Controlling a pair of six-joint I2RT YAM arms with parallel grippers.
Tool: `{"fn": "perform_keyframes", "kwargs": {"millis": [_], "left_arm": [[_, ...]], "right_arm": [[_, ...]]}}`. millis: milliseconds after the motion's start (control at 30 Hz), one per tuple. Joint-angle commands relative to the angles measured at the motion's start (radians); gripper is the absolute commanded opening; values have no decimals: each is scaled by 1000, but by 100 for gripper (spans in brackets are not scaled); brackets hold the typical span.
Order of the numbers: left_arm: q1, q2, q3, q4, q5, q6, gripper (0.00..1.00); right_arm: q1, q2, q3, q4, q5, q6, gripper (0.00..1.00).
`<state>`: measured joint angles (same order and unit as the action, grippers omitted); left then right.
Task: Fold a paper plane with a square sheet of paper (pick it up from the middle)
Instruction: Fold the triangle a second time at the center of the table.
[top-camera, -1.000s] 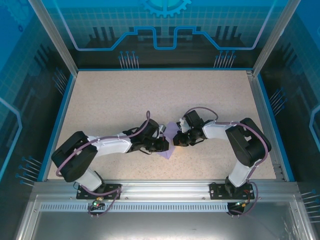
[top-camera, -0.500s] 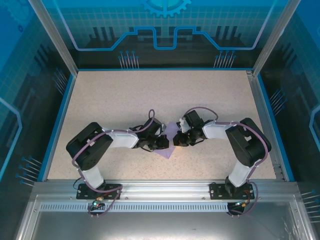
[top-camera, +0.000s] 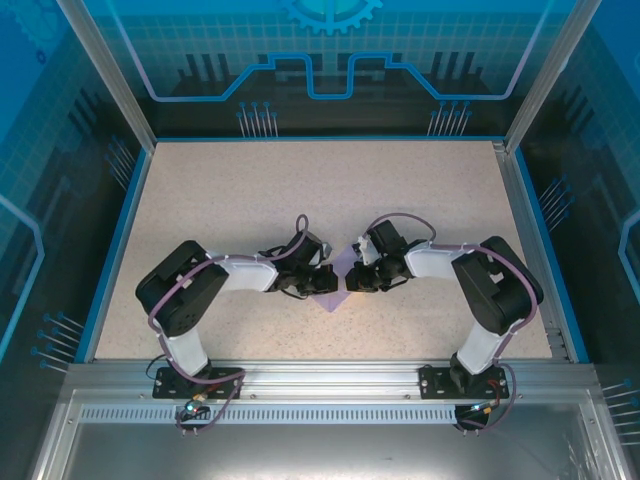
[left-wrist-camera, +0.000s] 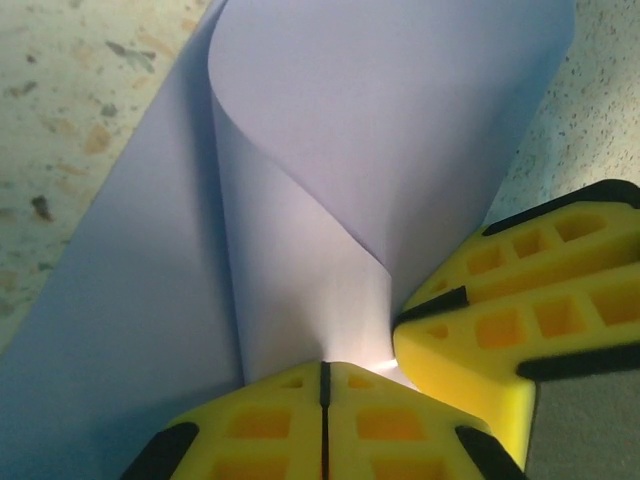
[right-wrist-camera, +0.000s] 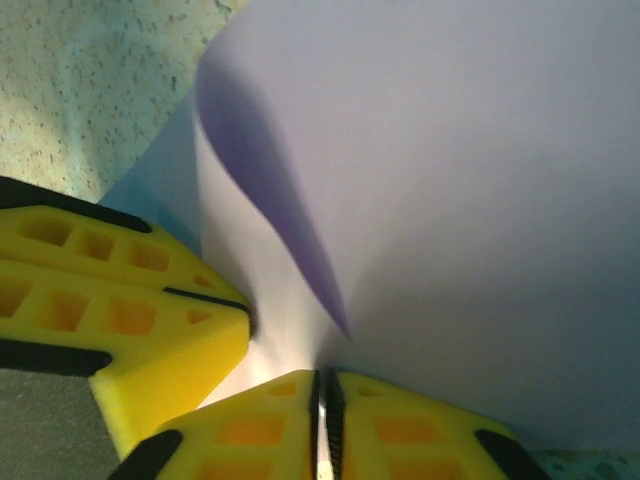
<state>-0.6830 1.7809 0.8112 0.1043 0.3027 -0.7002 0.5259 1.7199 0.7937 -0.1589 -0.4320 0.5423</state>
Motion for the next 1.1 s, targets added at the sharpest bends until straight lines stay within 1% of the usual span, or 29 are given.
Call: {"fn": "perform_keyframes", "kwargs": {"millis": [0, 67, 133, 233, 367, 467, 567, 700, 1067], "left_arm": [[12, 48, 4, -9, -22, 16, 7], [12, 56, 2, -6, -6, 16, 7], [12, 60, -1, -6, 4, 18, 7], [12, 59, -10, -7, 12, 18, 7], [17, 60, -17, -4, 21, 5, 7], [22, 61, -15, -2, 26, -8, 7], [25, 61, -10, -10, 31, -15, 7], [25, 60, -11, -13, 36, -20, 7], [27, 52, -14, -16, 50, -47, 8]], "right_arm": [[14, -35, -29, -86, 120, -9, 22], [13, -77, -33, -75, 117, 10, 28], [13, -114, -47, -50, 105, 37, 29], [19, -168, -101, 38, 50, 121, 24], [74, -231, -200, 187, 23, 266, 15], [124, -249, -266, 331, 38, 390, 11], [169, -245, -296, 437, 81, 472, 7], [207, -236, -295, 498, 126, 511, 5], [248, -159, -292, 527, 136, 541, 4]]}}
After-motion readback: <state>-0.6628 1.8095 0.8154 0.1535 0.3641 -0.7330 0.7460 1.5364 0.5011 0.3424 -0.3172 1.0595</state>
